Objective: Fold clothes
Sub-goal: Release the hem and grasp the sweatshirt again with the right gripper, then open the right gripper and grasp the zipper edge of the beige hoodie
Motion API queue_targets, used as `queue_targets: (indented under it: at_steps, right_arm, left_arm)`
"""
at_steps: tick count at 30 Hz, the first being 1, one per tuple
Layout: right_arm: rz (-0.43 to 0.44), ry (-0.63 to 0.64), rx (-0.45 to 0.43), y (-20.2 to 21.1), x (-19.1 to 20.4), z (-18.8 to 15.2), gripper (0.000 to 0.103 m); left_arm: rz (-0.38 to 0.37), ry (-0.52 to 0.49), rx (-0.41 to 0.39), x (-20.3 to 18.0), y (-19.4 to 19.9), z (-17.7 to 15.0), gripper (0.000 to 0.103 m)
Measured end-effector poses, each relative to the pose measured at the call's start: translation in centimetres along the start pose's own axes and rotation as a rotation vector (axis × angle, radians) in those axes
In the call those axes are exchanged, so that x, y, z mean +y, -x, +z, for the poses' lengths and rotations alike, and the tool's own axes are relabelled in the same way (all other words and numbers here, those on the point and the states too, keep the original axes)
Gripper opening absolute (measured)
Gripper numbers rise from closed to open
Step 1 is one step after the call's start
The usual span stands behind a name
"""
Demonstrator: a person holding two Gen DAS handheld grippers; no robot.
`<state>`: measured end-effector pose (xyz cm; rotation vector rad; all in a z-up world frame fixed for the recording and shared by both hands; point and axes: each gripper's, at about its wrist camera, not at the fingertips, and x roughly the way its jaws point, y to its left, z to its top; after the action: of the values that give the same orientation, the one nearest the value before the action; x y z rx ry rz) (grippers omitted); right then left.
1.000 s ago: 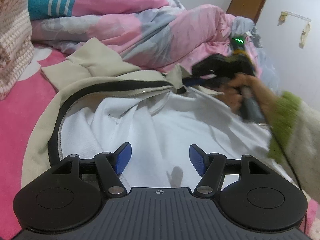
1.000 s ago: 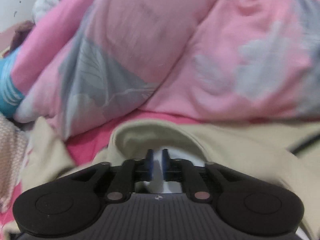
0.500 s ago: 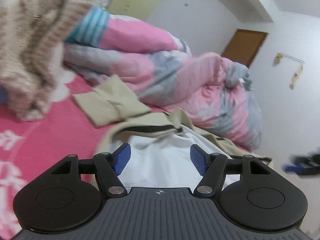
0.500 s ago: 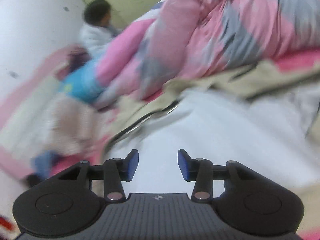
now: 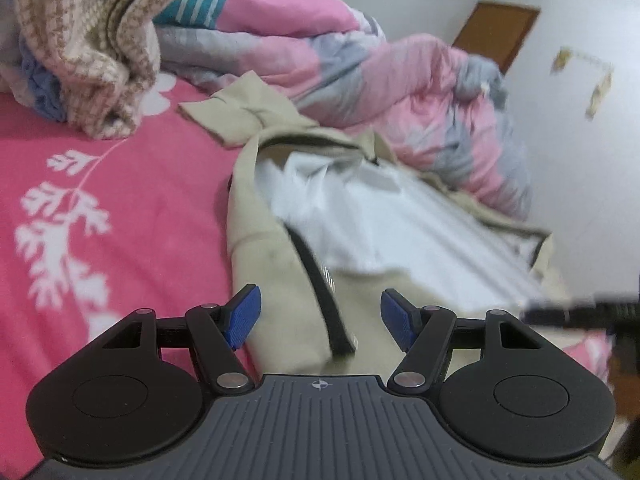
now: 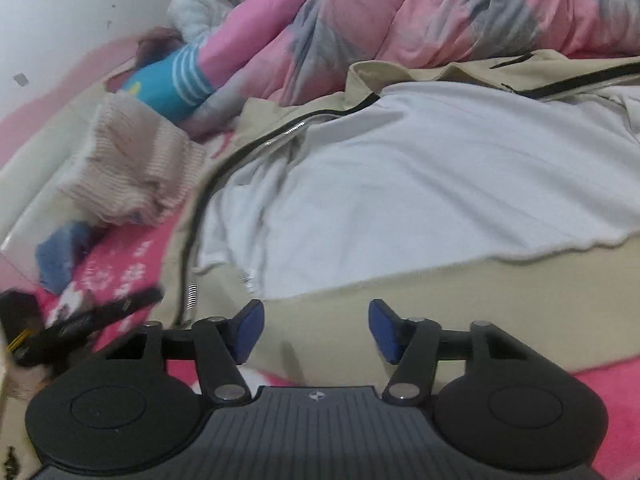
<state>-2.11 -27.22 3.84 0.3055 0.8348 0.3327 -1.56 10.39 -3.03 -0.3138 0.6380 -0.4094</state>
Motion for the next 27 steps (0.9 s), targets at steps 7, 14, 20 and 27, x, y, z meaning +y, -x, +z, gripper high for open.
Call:
queue_targets:
  at_steps: [7,14,20,27]
  right_arm:
    - [-0.193,-0.034,-0.14,-2.1,-4.9,4.0,0.031]
    - [-0.292,-0.164,-0.062,-7.1,-15.3,8.7,0.0]
    - [-0.298,-0.172,-0.111,-6.7,-17.3,13.1,0.0]
    - [-0.092,-0.006,0.146,-11.2,-12.6,10.8,0.0]
  left_arm:
    - [0.149,-0.127,-0.008,-2.0,0.4,-2.2,0.067]
    - [0.255,-0.23,0.015,-3.5,-0.5,-3.1,0.067]
    - [0.287,-0.221,0.03,-3.8,-0.3,-2.9,0.067]
    - [0.309,-0.214,0.037,-4.3,-0.3,-2.8,0.067]
